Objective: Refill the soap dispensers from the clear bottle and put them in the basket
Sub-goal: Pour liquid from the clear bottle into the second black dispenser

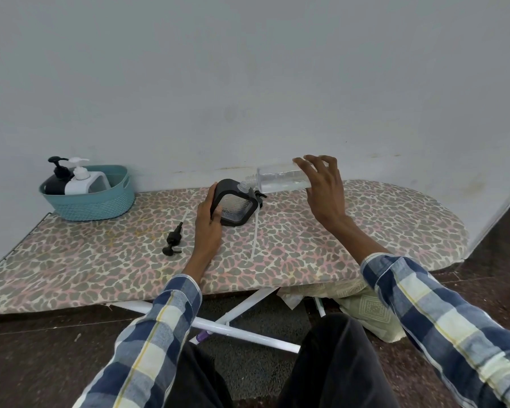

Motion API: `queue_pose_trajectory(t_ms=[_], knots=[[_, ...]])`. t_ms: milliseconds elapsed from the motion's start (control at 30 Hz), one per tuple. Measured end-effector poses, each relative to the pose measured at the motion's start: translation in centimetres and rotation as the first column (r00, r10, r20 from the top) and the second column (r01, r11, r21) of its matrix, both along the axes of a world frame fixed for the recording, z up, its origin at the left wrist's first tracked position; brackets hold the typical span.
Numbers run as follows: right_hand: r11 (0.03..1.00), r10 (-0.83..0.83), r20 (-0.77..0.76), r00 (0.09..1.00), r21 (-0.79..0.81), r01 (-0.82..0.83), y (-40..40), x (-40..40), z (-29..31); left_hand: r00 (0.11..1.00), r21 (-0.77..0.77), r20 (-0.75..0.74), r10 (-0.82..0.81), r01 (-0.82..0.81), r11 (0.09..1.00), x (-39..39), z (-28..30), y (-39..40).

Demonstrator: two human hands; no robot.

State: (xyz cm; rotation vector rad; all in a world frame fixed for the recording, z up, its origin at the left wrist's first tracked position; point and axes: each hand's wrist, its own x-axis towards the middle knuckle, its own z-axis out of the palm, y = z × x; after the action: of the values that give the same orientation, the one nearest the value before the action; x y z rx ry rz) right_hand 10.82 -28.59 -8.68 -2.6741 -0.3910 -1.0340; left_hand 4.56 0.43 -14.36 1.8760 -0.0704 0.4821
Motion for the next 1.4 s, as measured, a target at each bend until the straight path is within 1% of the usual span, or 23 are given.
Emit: queue_pose_trajectory(t_ms=[533, 667, 867, 1000, 1400], knots=[[1.000, 0.007, 0.013, 1.000, -0.011, -0.007, -0.12, 0.10, 0.28, 1.000, 0.005, 0.007, 0.001, -0.001, 1.000, 0.16, -0.09, 0.00], [1.000, 0.006, 0.018, 1.000, -0.013, -0.005, -0.09, 0.05, 0.47, 1.000, 0.028, 0.010, 0.003, -0.004, 1.000, 0.29, -0.27, 0.14], [1.000, -0.001, 0.016, 1.000, -0.021, 0.001, -0.02, 0.02, 0.52, 1.000, 0.019, -0.016, 0.000, 0.000, 1.000, 0.57, -0.52, 0.26], [1.000, -0.005, 0.016, 1.000, -0.030, 0.005, 0.06, -0.05, 0.77, 1.000, 0.046, 0.016, 0.008, -0.009, 0.999, 0.60, -0.61, 0.33], [0.999, 0.006, 0.027, 1.000, -0.034, -0.005, -0.05, -0.10, 0.97, 1.000, 0.029, -0.006, 0.013, -0.012, 0.999, 0.63, -0.48, 0.25]])
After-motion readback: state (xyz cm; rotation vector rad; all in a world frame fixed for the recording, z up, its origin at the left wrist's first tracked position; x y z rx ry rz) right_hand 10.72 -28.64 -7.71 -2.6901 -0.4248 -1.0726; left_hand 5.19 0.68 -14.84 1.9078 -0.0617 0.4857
